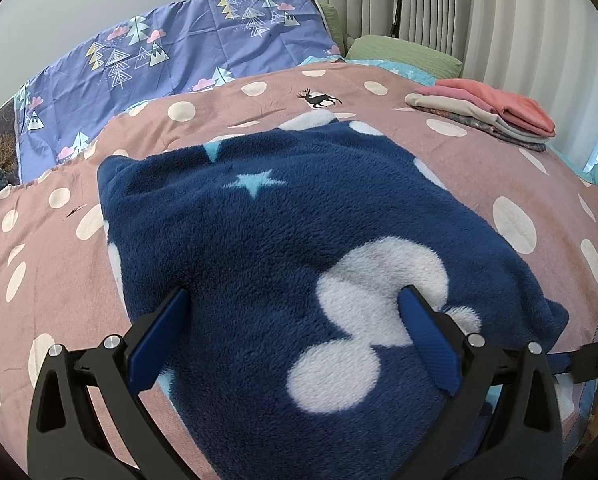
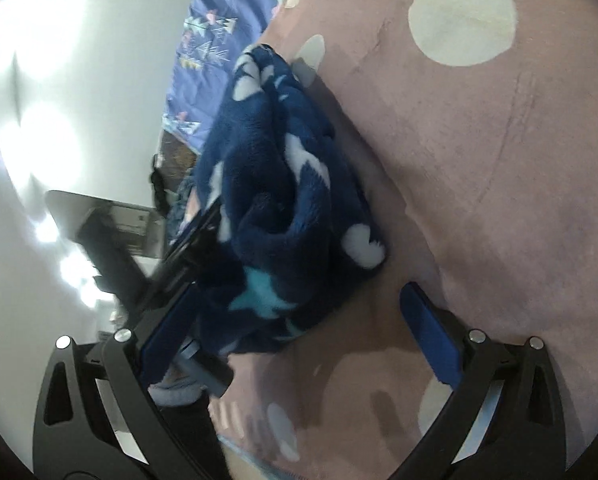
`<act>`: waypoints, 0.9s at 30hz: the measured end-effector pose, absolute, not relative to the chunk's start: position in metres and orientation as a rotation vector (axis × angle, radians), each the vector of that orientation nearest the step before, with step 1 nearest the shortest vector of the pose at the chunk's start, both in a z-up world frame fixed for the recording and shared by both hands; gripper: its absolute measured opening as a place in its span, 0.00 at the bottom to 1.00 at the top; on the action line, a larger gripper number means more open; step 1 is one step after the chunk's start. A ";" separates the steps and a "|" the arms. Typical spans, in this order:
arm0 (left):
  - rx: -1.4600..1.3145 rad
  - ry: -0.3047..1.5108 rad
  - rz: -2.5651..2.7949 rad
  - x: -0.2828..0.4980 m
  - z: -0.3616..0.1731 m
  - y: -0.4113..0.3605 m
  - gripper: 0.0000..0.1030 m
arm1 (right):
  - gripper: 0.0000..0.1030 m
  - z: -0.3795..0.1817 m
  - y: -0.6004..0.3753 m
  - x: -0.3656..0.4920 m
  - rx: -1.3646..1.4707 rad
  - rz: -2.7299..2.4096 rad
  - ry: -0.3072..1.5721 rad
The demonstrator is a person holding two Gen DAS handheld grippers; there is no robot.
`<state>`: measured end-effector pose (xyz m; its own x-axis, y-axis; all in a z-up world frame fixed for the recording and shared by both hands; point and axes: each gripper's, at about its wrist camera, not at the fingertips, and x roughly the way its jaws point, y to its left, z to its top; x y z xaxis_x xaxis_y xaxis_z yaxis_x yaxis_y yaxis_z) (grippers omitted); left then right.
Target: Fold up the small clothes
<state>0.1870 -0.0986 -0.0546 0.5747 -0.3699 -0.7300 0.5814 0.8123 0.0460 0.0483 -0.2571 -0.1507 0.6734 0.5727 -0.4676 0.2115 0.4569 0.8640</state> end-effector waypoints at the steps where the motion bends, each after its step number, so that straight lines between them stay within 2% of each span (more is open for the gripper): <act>1: 0.296 0.778 -0.567 0.187 -0.055 -0.099 0.99 | 0.98 -0.151 -0.255 0.053 1.102 0.250 0.846; 7: 0.289 0.776 -0.568 0.187 -0.054 -0.099 0.99 | 0.98 -0.152 -0.229 0.091 1.021 0.193 0.914; 13: 0.244 0.774 -0.586 0.189 -0.051 -0.095 0.99 | 0.98 -0.156 -0.228 0.096 1.079 0.188 0.836; 18: 0.219 0.773 -0.619 0.189 -0.044 -0.093 0.99 | 0.78 -0.160 -0.228 0.089 1.047 0.138 0.805; 20: 0.149 0.764 -0.657 0.193 -0.034 -0.080 0.99 | 0.73 -0.161 -0.229 0.087 1.032 0.141 0.792; 24: -0.092 0.732 -0.519 0.238 -0.028 -0.029 0.99 | 0.70 -0.162 -0.228 0.084 0.992 0.145 0.777; 26: -0.182 0.826 -0.459 0.276 -0.049 -0.016 0.99 | 0.70 -0.161 -0.226 0.083 0.982 0.135 0.771; 27: -0.265 0.935 -0.495 0.302 -0.070 -0.014 0.99 | 0.71 -0.161 -0.224 0.082 0.974 0.126 0.766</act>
